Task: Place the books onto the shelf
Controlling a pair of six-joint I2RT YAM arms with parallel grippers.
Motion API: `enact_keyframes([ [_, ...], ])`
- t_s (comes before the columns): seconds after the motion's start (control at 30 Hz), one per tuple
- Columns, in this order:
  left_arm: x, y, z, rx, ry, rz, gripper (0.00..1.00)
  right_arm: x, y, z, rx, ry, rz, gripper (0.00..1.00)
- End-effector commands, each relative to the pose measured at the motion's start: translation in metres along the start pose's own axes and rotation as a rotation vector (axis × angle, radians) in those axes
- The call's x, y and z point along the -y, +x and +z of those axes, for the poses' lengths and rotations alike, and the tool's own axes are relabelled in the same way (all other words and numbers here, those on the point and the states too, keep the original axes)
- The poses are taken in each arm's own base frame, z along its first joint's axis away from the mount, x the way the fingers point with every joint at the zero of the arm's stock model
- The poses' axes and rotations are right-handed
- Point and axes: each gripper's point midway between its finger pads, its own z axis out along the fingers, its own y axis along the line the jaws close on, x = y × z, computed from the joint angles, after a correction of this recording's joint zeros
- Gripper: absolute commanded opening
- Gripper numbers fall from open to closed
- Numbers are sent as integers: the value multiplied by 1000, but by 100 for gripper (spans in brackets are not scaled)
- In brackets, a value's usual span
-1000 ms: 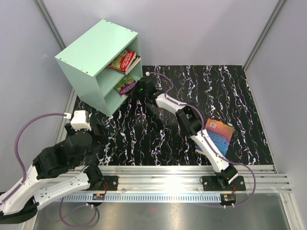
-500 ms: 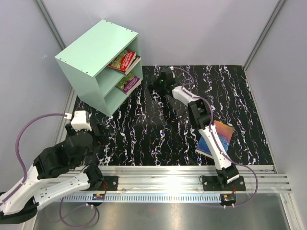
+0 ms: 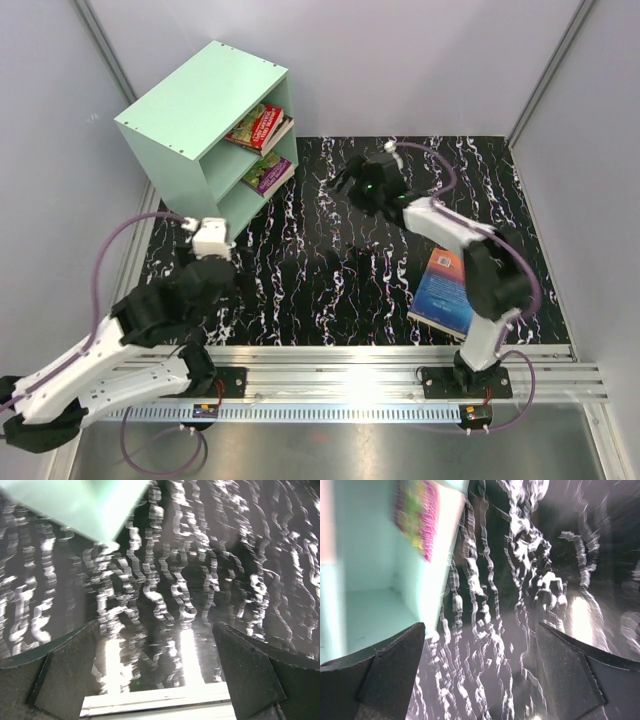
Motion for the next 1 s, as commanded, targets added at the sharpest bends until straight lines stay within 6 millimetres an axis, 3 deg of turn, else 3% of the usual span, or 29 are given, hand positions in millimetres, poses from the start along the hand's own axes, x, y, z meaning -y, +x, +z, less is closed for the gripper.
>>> enact_keyframes([
  [0.0,72,-14,19,-3,206,-38,99,28,-57,-100,210,276,-139,100],
  [0.03,85,-16,24,-3,237,-34,99,54,-57,-114,205,359,-123,100],
  [0.07,101,-11,34,-31,256,-17,99,61,-60,-138,221,382,-94,100],
  [0.1,124,-17,37,-21,329,-38,99,86,-52,-154,192,464,-80,100],
  [0.17,153,-8,55,-60,372,-11,99,129,-55,-191,224,569,3,100],
  [0.23,189,-13,61,-60,470,-28,99,177,-53,-223,238,698,59,100],
  [0.27,208,-3,74,-90,487,-11,99,182,-60,-242,283,703,75,100],
  [0.33,238,-4,76,-112,559,-9,98,204,-62,-270,316,781,92,100],
  [0.37,256,8,83,-149,583,12,98,224,-70,-286,349,839,147,100],
  [0.43,277,8,85,-167,624,6,98,249,-67,-301,330,883,219,100],
  [0.47,287,21,92,-203,630,16,97,267,-71,-311,343,910,296,100],
  [0.57,307,34,90,-254,689,10,96,302,-51,-301,237,864,472,100],
  [0.63,309,42,89,-270,698,14,96,310,-29,-283,138,805,540,100],
  [0.73,308,48,88,-278,703,21,96,315,-18,-271,131,770,575,100],
  [0.97,307,72,105,-302,670,35,97,313,-4,-244,95,645,619,97],
])
